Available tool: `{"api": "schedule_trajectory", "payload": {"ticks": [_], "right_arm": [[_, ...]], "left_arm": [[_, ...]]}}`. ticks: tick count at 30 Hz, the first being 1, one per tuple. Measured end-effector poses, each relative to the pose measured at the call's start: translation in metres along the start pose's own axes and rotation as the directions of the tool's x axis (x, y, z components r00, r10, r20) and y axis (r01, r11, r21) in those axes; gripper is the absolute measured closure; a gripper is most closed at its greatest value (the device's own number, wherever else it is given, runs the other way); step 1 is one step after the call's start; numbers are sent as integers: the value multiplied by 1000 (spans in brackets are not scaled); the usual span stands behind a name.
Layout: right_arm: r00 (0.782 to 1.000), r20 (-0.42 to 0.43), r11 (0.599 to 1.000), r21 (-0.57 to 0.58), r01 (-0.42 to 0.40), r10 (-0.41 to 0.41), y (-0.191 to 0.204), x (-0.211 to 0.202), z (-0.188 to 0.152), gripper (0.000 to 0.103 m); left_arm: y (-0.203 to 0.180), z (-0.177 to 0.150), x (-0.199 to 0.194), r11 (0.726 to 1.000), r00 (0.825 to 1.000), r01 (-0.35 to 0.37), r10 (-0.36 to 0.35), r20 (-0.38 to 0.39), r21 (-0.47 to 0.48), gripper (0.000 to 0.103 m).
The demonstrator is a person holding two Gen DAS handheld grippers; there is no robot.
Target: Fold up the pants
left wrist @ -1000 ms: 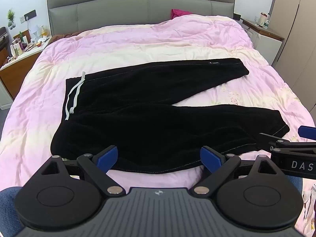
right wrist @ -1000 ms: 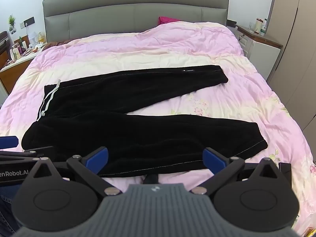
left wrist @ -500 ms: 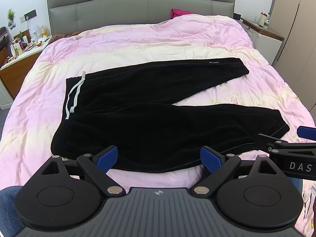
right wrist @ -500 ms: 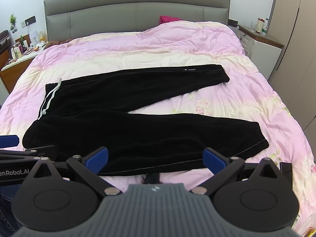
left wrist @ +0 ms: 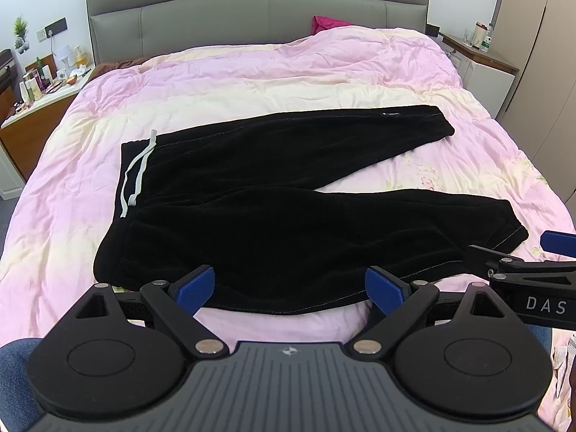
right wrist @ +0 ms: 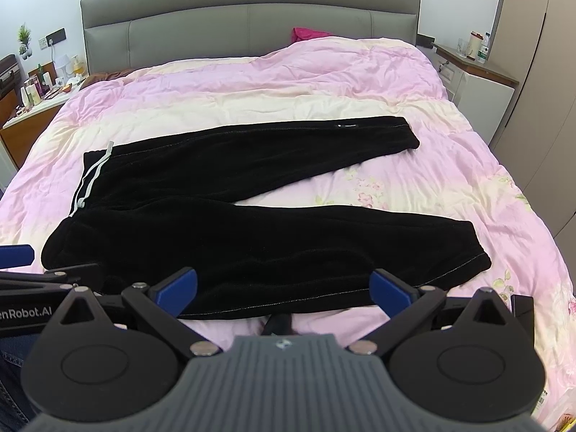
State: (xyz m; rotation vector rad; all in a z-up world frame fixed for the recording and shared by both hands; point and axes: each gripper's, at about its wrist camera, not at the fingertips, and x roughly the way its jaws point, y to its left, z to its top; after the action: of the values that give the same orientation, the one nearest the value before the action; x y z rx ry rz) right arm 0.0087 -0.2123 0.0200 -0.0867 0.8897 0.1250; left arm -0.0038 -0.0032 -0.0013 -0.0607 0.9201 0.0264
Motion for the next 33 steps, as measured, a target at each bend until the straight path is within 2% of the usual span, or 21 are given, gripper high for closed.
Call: {"api": "schedule_trajectory", "payload": {"ticks": [33], "right_arm": [[1000,2,1000,1,-2,2,-2,-3,0,5]], "left_arm": [[-2,-1,-1,1000,1000,0,0,-2,2,0]]}}
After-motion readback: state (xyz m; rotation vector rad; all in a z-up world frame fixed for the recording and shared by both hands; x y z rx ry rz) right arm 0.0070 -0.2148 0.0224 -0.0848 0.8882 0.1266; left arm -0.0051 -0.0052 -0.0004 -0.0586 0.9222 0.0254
